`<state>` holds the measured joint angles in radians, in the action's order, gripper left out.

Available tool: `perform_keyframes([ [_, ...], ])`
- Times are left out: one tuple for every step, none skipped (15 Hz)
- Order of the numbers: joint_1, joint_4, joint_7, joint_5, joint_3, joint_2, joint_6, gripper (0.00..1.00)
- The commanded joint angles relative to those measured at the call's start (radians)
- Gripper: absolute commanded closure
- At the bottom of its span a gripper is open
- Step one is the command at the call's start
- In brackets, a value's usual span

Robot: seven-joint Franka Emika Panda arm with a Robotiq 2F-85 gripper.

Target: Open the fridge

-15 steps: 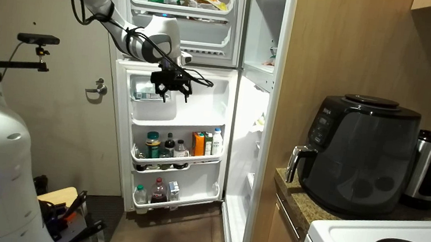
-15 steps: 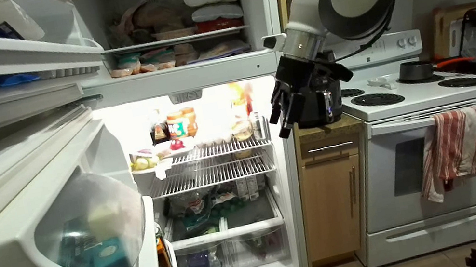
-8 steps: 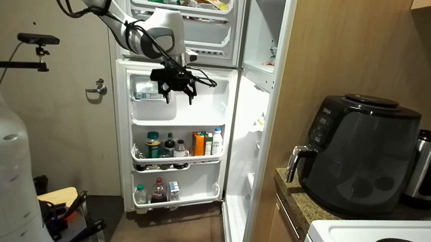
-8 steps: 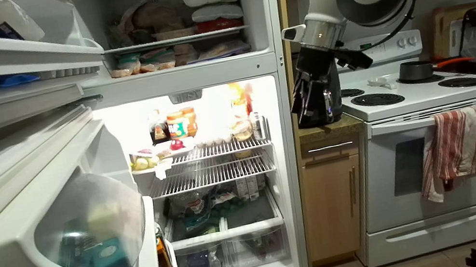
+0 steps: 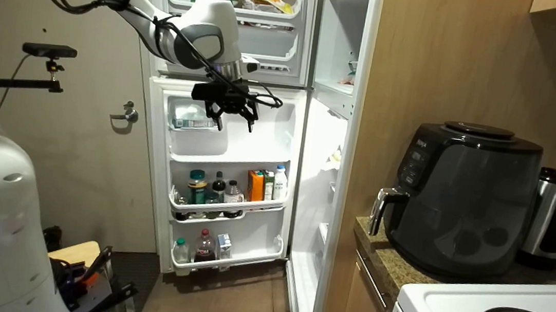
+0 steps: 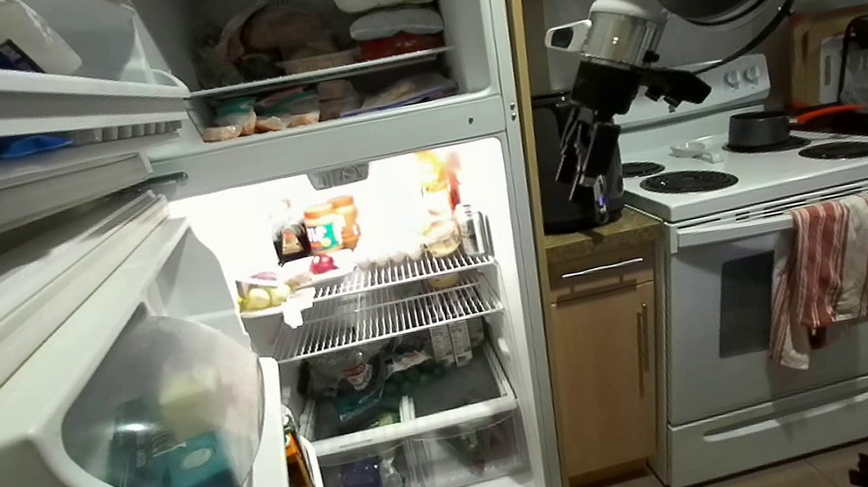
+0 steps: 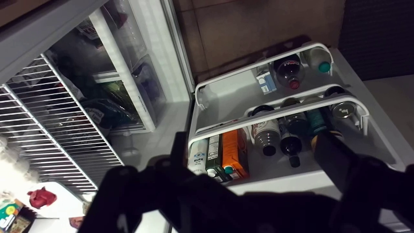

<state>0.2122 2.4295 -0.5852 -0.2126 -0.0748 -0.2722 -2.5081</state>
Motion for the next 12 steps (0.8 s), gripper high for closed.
perform_keyframes([
  [0.038, 0.057, -0.036, -0.031, 0.029, -0.06, -0.033, 0.0],
  [0.05, 0.063, -0.042, -0.039, 0.033, -0.063, -0.04, 0.0],
  [0.063, 0.068, -0.047, -0.048, 0.038, -0.066, -0.045, 0.0],
  [0.074, 0.074, -0.048, -0.053, 0.039, -0.07, -0.049, 0.0],
  [0.085, 0.08, -0.047, -0.058, 0.04, -0.073, -0.054, 0.0],
  [0.096, 0.086, -0.046, -0.06, 0.04, -0.077, -0.059, 0.0],
  [0.103, 0.093, -0.035, -0.058, 0.036, -0.08, -0.064, 0.0],
  [0.108, 0.098, -0.022, -0.054, 0.031, -0.082, -0.067, 0.0],
  [0.097, 0.055, -0.001, -0.027, 0.031, -0.051, -0.033, 0.0],
  [0.102, 0.056, 0.0, -0.028, 0.03, -0.051, -0.033, 0.0],
  [0.102, 0.056, 0.0, -0.028, 0.03, -0.05, -0.033, 0.0],
  [0.102, 0.056, 0.0, -0.028, 0.03, -0.05, -0.033, 0.0],
])
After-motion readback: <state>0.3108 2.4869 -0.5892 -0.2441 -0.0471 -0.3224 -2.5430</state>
